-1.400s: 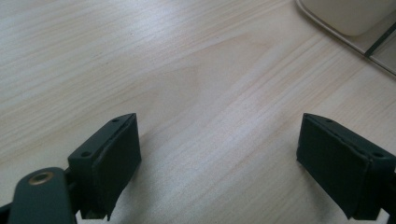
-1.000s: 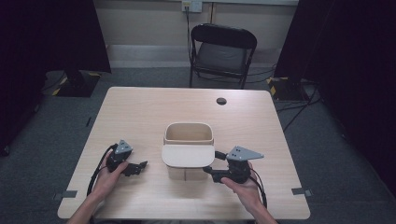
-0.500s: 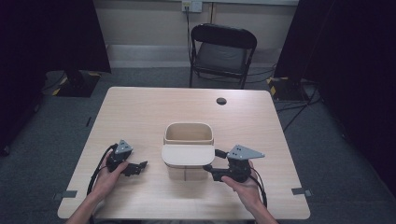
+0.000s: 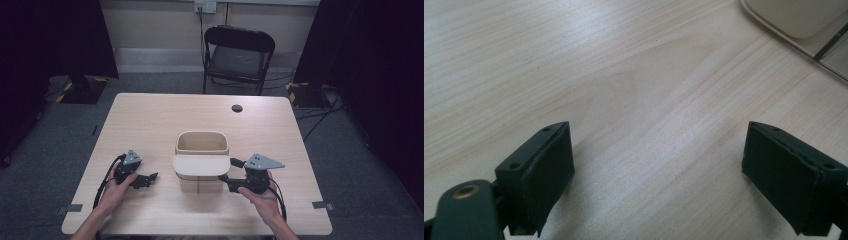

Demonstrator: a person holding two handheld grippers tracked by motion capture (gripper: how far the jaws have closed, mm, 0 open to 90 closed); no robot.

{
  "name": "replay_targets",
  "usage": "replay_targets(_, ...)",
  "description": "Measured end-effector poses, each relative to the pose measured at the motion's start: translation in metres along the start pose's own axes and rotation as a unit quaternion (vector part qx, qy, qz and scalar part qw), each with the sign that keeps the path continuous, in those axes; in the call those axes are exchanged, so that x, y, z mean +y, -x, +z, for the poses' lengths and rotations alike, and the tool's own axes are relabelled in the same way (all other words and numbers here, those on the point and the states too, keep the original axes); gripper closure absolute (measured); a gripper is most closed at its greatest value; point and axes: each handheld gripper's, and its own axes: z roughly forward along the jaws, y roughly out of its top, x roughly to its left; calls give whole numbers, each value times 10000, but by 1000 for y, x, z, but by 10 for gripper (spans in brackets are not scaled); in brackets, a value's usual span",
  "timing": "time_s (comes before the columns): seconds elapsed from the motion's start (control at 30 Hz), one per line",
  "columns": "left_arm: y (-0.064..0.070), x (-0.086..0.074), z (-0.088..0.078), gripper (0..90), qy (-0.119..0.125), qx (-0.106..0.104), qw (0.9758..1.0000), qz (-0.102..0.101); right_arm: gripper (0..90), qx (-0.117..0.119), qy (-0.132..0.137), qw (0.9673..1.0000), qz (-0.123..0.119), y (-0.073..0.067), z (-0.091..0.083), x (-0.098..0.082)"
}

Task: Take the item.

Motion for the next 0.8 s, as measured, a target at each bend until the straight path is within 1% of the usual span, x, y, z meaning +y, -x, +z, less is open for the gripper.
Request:
replay_targets(0.27,0,0,0,125,3,2,10000,-1,320,2,-11,10000,2,3,2,1)
replay_targets(0.5,0,0,0,125,11,10,10000,-19,325,-8,43,10000,14,3,3,4)
replay_targets(0.63,0,0,0,125,4,31,10000,2,330,-1,53,10000,15,4,3,4)
replay_targets(0.8,0,0,0,125,8,27,10000,-9,337,-56,53,10000,31,5,4,6)
